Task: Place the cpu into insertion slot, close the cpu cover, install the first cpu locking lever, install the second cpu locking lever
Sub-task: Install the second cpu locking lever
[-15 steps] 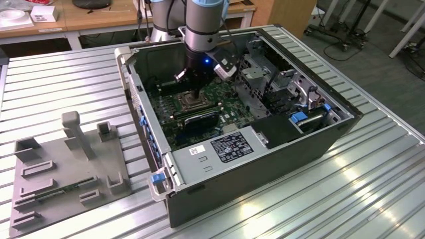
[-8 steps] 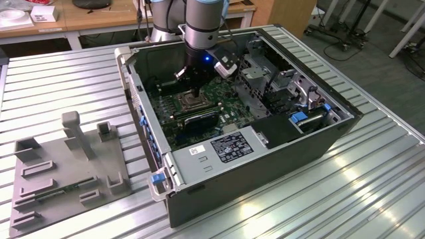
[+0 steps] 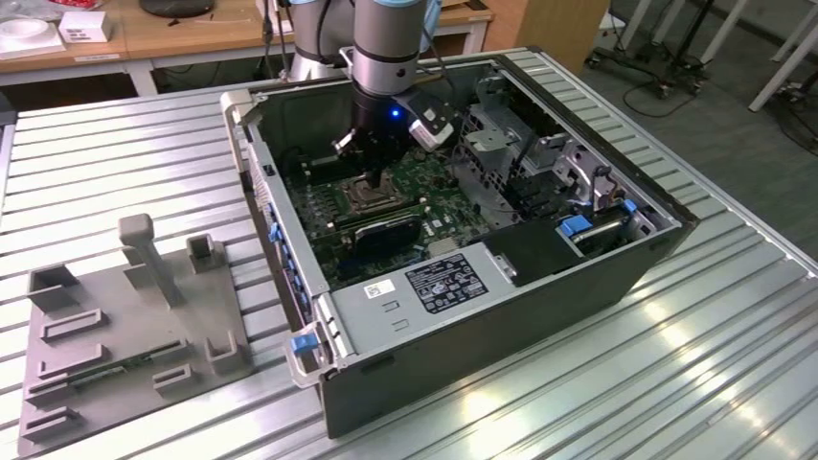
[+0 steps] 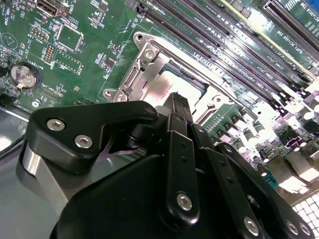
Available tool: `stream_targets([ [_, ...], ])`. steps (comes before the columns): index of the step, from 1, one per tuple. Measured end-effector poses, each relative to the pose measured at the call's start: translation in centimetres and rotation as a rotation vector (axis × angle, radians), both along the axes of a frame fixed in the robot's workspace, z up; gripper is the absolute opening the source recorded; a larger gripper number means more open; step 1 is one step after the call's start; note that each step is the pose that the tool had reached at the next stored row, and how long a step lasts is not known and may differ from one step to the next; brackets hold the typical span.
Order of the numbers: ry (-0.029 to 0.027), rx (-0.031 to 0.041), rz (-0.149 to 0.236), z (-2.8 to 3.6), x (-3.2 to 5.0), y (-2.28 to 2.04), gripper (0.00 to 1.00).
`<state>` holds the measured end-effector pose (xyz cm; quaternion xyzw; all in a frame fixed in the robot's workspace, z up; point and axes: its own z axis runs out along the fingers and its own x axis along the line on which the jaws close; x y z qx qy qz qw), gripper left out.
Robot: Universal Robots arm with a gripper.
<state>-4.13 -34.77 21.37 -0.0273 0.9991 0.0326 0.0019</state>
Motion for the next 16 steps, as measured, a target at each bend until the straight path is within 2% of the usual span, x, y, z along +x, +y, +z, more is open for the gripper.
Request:
stream_targets([
  [8,0.0001,0.0000,0.000,0.20,-0.02,0.00,0.11],
  [16,0.0000,0.0000,0.000,1.50,-0.01,0.00,0.11],
])
